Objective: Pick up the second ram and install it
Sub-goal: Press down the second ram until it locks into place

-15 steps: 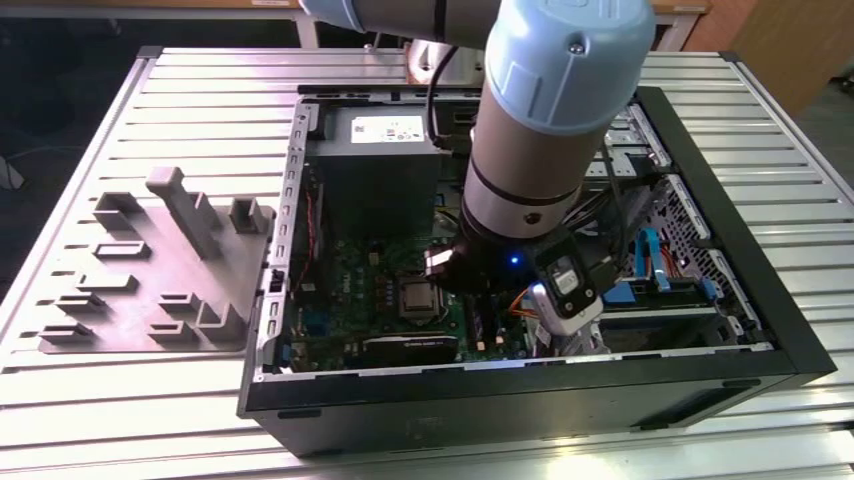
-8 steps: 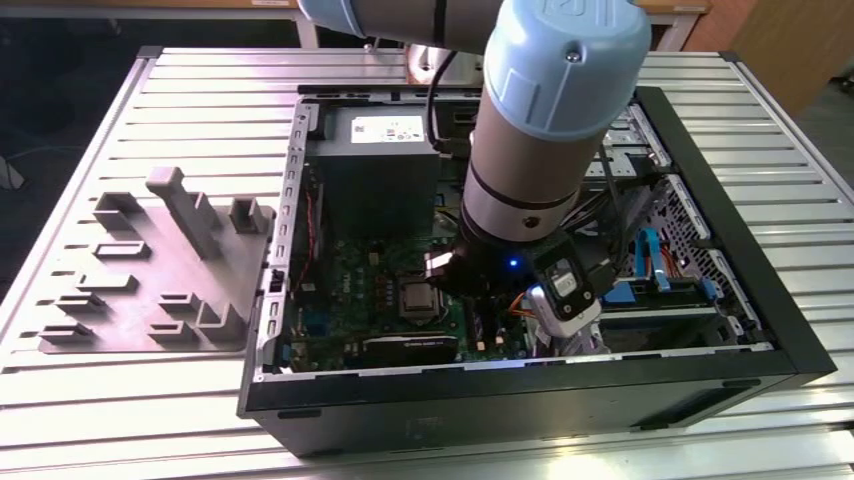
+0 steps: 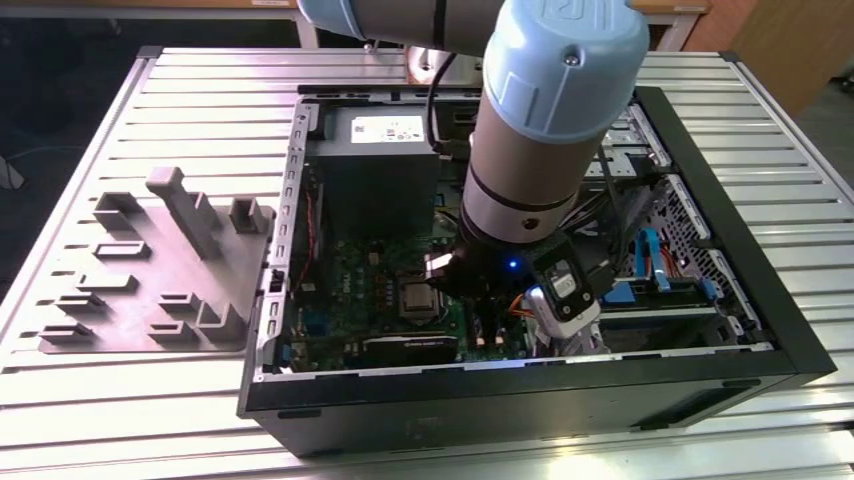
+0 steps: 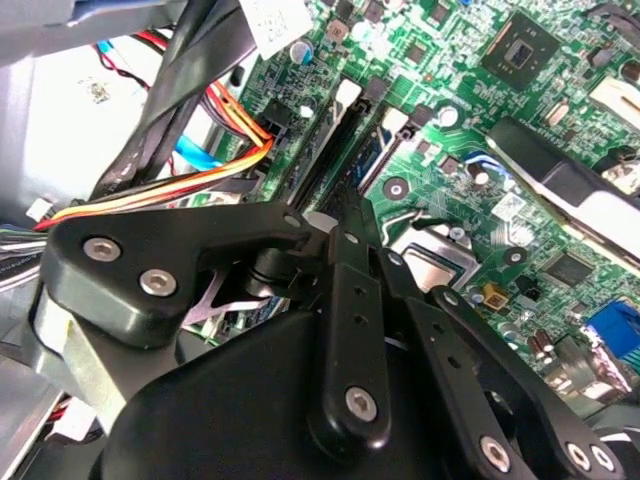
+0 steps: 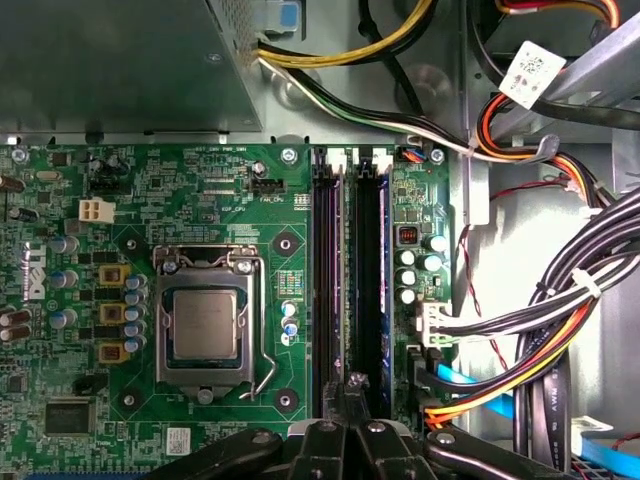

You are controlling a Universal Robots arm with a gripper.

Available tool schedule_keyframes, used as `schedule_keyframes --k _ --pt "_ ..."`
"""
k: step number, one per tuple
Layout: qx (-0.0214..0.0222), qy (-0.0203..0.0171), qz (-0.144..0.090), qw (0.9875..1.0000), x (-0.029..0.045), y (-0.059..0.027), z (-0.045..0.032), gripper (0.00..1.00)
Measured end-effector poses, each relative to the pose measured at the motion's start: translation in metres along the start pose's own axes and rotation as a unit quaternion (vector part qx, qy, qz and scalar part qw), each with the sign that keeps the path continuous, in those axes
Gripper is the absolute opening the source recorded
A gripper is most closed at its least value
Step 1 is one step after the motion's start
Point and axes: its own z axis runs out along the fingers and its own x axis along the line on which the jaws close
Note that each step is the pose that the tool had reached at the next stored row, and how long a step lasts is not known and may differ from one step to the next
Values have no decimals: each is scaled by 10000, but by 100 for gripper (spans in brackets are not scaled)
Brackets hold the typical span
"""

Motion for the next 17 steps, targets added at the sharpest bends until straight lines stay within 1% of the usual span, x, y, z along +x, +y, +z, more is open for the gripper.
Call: schedule_keyframes --k 3,5,10,15,17 --pt "-14 -4 0 10000 -1 5 -25 10" --pt "-1 0 1 10000 -1 5 -79 10" --pt "0 0 0 10000 -3 11 -199 10" --pt "1 0 0 10000 -4 15 -204 10" --pt "1 0 0 10000 -3 47 -202 10"
